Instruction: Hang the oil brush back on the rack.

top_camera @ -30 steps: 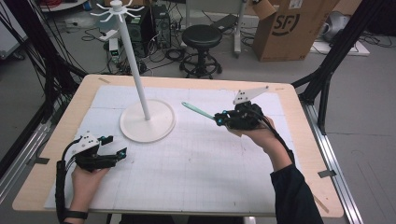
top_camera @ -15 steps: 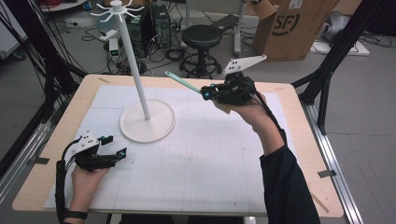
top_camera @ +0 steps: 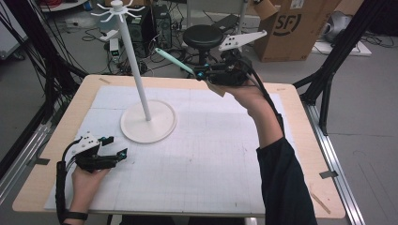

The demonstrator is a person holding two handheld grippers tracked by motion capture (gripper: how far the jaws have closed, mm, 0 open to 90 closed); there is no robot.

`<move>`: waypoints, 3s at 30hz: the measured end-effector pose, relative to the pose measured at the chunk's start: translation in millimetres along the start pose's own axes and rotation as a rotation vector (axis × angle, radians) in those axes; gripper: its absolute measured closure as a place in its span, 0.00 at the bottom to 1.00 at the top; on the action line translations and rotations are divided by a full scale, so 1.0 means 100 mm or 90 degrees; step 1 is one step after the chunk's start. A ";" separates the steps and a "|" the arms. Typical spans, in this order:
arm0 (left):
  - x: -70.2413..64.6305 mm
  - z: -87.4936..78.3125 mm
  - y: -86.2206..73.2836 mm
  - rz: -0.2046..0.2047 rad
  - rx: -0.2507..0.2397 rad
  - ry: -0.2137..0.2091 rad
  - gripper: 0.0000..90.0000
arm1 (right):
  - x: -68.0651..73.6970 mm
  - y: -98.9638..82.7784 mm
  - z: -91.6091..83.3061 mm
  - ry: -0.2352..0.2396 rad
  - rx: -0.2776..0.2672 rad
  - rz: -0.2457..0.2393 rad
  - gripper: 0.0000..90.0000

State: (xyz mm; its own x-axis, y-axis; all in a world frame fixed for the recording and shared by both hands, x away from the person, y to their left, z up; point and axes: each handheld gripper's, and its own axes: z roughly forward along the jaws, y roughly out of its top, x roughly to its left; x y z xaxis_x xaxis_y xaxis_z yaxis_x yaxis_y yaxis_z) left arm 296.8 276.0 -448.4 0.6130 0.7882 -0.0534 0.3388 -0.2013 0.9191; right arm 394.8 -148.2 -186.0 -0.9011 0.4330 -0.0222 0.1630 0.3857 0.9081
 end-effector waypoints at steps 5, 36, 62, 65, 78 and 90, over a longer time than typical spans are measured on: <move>0.00 0.00 0.00 0.000 0.000 0.000 0.26 | 0.00 0.11 0.01 0.000 -0.001 -0.006 0.92; 0.00 0.00 0.00 -0.001 0.001 0.000 0.26 | -0.01 0.56 -0.08 -0.013 -0.042 -0.025 0.92; -0.01 0.00 0.00 0.007 0.001 0.000 0.26 | 0.04 0.67 0.00 -0.006 -0.042 -0.036 0.92; -0.01 0.00 0.00 0.007 0.001 0.000 0.26 | 0.03 0.66 0.01 -0.007 -0.040 -0.037 0.92; -0.01 0.00 0.00 0.007 0.001 0.000 0.26 | 0.02 0.62 0.04 -0.003 -0.035 -0.038 0.92; -0.01 0.00 0.00 0.007 0.001 0.000 0.26 | 0.03 0.62 -0.01 -0.002 -0.043 -0.044 0.92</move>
State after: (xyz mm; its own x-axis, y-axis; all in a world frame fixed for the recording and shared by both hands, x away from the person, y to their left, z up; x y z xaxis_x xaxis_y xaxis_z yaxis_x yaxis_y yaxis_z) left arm 296.6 275.2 -448.5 0.6167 0.7860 -0.0432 0.3330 -0.2108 0.9191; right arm 401.7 -123.6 -128.9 -0.9081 0.4097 -0.0862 0.0734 0.3584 0.9307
